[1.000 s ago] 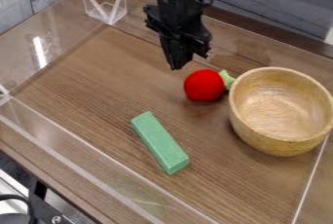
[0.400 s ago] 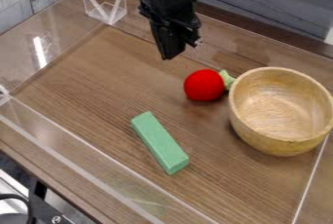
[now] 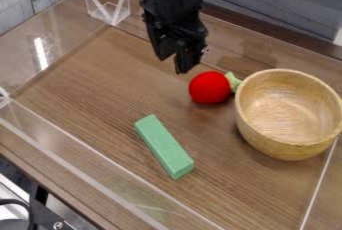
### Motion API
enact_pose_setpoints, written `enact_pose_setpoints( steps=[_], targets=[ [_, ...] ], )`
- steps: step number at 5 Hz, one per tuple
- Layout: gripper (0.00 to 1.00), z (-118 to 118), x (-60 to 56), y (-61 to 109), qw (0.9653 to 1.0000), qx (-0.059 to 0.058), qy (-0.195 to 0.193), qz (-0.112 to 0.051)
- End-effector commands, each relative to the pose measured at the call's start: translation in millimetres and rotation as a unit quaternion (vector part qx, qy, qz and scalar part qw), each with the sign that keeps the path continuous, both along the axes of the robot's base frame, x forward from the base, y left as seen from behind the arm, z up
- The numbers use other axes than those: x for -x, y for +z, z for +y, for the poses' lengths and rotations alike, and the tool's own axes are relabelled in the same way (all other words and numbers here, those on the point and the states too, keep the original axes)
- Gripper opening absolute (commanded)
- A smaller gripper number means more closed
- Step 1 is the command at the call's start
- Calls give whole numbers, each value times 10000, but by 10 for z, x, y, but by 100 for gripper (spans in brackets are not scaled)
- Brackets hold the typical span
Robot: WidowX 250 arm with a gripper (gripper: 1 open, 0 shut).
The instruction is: Move the red object to the left side of the table
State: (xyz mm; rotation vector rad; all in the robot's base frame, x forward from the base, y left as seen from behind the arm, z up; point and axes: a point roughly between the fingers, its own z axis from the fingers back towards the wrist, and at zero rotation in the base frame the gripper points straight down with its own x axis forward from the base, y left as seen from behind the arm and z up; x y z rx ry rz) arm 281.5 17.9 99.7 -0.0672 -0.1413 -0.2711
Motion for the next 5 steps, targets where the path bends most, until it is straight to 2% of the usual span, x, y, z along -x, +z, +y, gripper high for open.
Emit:
enact_pose_setpoints(
  steps=[1, 2, 3, 4, 5],
  targets=[
    [0, -37, -29, 99, 9997, -40, 39, -239],
    [100, -173, -51, -79, 9996, -14, -139, -233],
    [0, -55, -136, -17, 9995, -56, -77, -300],
    [0, 48, -223, 74, 9992, -112, -2, -387],
    [0, 75, -317, 66, 9990, -114, -59, -419]
  ],
)
